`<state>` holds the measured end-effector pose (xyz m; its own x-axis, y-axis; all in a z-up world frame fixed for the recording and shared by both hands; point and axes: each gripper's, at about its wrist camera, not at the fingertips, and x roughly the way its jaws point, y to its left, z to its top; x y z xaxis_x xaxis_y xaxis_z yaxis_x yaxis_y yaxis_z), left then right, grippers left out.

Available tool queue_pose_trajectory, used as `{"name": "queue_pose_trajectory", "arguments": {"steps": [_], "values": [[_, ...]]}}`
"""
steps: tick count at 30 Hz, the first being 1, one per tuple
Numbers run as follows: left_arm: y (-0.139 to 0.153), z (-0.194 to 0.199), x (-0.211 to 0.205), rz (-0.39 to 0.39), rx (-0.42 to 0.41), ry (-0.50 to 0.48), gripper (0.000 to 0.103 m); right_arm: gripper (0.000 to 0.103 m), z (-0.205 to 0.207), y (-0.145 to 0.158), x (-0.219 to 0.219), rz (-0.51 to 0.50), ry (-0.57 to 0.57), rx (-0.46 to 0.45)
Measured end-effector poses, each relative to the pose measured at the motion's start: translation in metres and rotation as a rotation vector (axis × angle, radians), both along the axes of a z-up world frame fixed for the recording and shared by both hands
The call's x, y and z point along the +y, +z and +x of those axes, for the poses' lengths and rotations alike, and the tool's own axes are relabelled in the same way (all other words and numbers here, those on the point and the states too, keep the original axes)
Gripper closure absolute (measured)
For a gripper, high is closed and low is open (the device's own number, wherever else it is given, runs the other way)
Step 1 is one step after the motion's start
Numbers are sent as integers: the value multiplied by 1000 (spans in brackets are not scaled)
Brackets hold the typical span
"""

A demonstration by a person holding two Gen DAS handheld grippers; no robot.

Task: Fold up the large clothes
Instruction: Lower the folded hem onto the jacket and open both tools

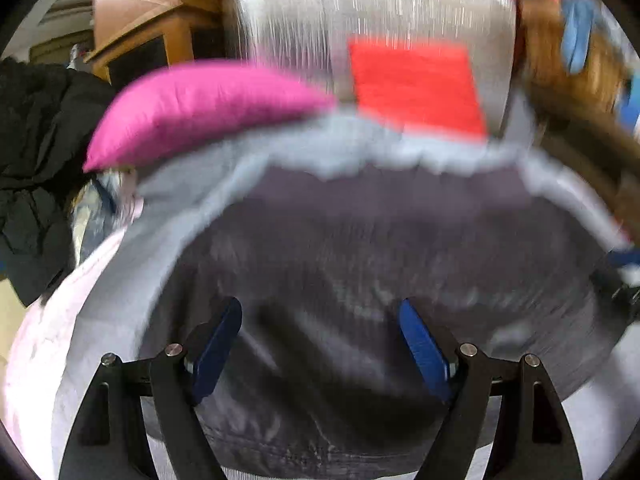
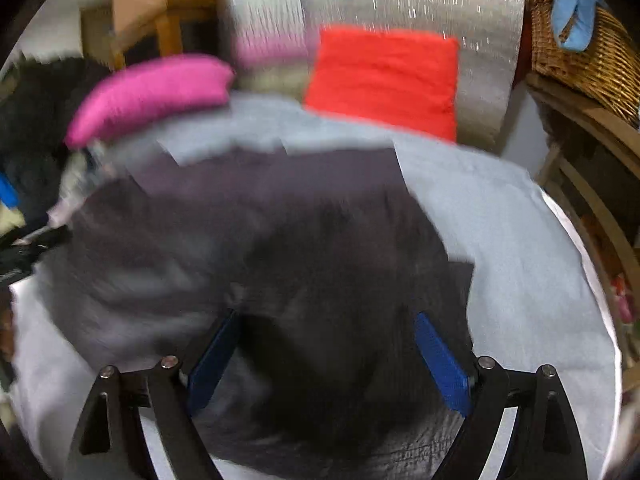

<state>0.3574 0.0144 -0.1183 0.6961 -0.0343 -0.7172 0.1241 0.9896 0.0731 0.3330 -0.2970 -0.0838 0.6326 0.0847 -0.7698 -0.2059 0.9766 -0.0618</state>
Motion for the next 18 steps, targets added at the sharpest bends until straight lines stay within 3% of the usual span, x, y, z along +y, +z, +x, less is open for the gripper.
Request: {"name": "queue_pose_trajectory", "arguments": {"steps": [1, 3, 8, 10, 13, 18], "values": [[-11, 5, 0, 11, 47, -5, 21, 14, 4, -8, -4, 1, -13, 27], [-8, 9, 8, -11, 61, 2, 21, 14, 6, -9, -12, 35, -33, 48], [49, 24, 48, -118, -70, -25, 21, 13, 14, 35, -33, 149, 9, -27], [59, 45, 61, -145, -72, -35, 17, 13, 33, 47, -46, 207, 12, -36], [58, 100, 78, -176, 3, -44, 16, 13, 77, 47, -61, 255, 14, 17], [27, 174, 84, -241, 191, -70, 16, 14, 138, 27, -76, 335, 33, 157]]}}
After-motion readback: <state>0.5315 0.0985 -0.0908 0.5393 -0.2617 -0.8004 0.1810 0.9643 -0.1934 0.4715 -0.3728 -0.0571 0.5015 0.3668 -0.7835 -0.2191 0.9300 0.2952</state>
